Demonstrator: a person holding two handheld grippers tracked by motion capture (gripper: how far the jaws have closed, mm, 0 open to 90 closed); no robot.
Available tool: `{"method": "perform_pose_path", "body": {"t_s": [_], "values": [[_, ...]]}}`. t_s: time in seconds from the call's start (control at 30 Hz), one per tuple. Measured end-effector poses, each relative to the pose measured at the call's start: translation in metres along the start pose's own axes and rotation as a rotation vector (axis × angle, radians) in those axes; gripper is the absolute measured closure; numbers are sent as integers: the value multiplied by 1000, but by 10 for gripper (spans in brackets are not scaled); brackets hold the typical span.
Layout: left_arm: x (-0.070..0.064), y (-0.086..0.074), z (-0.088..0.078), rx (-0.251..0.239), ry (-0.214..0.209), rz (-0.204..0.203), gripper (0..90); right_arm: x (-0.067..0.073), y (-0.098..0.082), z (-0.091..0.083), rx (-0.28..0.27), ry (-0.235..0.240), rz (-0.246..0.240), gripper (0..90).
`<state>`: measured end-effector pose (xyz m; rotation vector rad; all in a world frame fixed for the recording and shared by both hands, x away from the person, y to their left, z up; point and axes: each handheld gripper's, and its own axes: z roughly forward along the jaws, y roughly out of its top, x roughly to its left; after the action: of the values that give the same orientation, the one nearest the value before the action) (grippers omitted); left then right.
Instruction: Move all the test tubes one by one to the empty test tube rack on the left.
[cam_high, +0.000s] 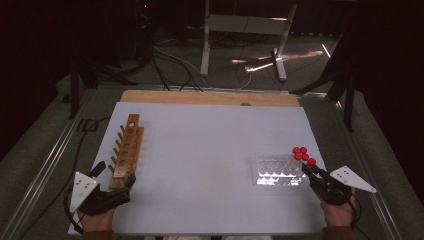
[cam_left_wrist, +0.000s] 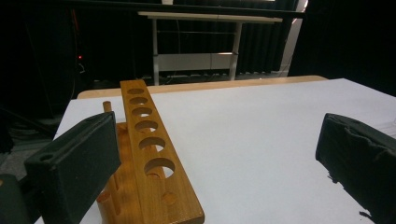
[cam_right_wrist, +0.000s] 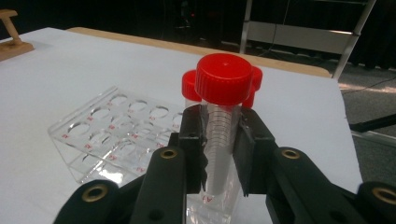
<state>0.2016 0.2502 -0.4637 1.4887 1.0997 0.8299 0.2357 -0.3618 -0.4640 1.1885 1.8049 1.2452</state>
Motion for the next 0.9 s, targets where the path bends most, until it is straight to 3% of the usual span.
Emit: {"method": "perform_pose_path", "body": {"t_s": [0.7,0.9], "values": [[-2,1,1,11,-5,10,6,7,26,-15,-80,-4,-10,743],[-2,4,1,12,-5,-13,6,15,31,-15,-91,31,-10,744]]}}
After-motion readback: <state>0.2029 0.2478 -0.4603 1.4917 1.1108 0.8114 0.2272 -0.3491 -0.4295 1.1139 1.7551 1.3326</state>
